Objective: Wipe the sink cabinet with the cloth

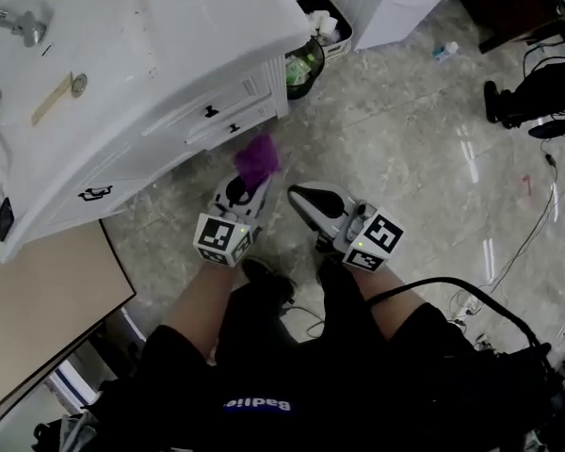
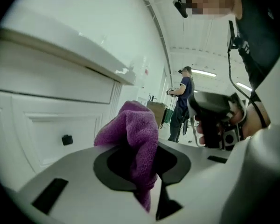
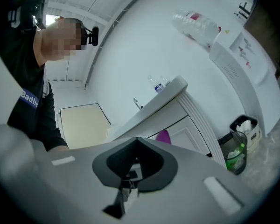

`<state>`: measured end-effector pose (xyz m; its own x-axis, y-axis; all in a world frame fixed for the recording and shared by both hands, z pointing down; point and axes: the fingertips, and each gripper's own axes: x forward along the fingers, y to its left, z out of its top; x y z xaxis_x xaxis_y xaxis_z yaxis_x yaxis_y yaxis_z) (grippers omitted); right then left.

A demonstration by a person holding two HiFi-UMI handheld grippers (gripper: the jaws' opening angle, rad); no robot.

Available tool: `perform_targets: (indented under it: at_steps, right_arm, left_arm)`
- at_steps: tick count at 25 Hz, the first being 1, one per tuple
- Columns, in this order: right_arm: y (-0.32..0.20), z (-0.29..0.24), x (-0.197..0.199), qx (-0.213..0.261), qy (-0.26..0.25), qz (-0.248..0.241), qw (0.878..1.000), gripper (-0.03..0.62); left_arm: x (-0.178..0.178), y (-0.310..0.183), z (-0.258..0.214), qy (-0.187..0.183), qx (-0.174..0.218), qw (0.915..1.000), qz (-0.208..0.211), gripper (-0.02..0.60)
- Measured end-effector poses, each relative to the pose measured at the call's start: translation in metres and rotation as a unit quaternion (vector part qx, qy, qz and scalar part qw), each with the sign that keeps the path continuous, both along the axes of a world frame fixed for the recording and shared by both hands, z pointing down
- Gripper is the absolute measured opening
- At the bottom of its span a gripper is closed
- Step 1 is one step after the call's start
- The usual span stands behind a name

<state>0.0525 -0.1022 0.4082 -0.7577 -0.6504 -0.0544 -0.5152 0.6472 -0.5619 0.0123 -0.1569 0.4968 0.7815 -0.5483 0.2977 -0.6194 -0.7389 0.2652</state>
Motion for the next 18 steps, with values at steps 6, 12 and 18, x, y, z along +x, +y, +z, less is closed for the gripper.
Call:
perform_targets:
  at_steps: [6, 12, 18]
  right_arm:
    - [0.023, -0.091, 0.019, -0.022, 0.045, -0.010, 0.999, -0.006]
    - [0.059, -0.205, 0.023, -0.028, 0.057, -0.035, 0.997, -0.006]
    - [0.085, -0.303, -0.004, 0.014, 0.059, -0.079, 0.995, -0.006]
  left_arm:
    - [-0.019, 0.036, -0.141, 0.017, -0.008, 0.9998, -0.008, 0.087]
    - [-0.050, 0.093, -0.271, 0.036, -0.033, 0.9981, -0.038, 0.087]
    - [-0.058, 0.131, -0.378, 0.037, 0.013, 0.9973, -0.062, 0.087]
